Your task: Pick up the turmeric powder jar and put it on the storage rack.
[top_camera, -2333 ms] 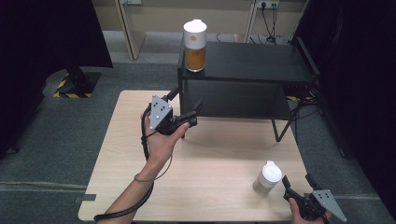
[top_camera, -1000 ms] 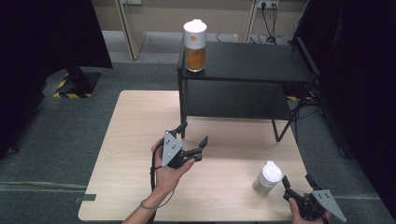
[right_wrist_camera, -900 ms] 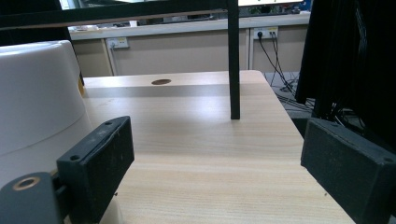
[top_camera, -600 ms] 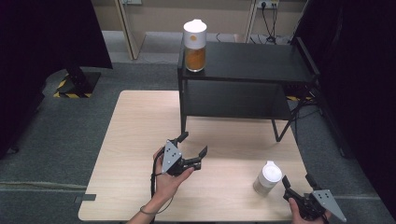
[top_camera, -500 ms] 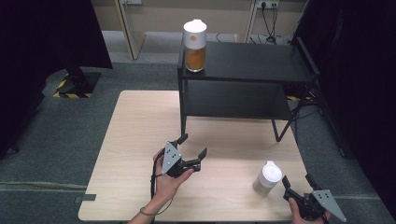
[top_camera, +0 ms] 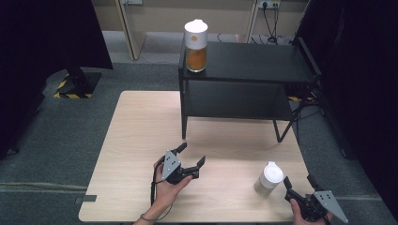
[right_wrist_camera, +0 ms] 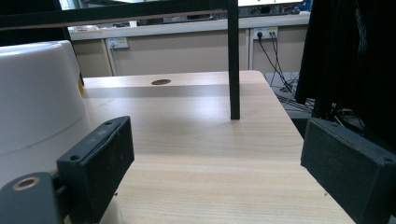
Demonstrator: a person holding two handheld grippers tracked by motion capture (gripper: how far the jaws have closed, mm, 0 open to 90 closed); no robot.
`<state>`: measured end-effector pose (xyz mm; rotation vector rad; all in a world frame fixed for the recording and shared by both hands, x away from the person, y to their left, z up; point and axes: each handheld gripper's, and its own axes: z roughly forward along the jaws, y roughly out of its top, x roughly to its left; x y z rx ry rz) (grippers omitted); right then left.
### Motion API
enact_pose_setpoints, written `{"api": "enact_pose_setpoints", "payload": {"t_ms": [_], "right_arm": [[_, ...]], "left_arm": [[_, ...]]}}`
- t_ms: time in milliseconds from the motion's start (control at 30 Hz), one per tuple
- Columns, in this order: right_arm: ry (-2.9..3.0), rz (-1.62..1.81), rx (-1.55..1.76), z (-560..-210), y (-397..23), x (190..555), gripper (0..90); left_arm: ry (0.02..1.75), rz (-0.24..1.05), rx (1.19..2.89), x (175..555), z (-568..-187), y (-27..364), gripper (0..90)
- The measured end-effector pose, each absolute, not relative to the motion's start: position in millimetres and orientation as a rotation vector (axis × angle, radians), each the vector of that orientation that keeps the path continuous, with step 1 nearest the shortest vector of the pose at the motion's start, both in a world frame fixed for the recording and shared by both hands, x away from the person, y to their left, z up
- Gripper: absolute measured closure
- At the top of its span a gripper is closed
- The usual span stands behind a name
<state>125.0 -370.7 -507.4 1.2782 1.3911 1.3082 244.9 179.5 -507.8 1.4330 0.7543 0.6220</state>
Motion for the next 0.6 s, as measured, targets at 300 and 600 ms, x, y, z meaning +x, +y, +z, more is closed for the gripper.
{"api": "enact_pose_setpoints", "payload": {"t_ms": [300,600], "right_arm": [[1.405,1.303,1.268,-507,-371,126,9.9],[1.406,1.305,1.265,-507,-371,125,9.9]], "left_arm": [[0.768,0.599,1.441,241,-519,179,13.6],[0.775,0.584,1.467,242,-525,179,13.7]]}}
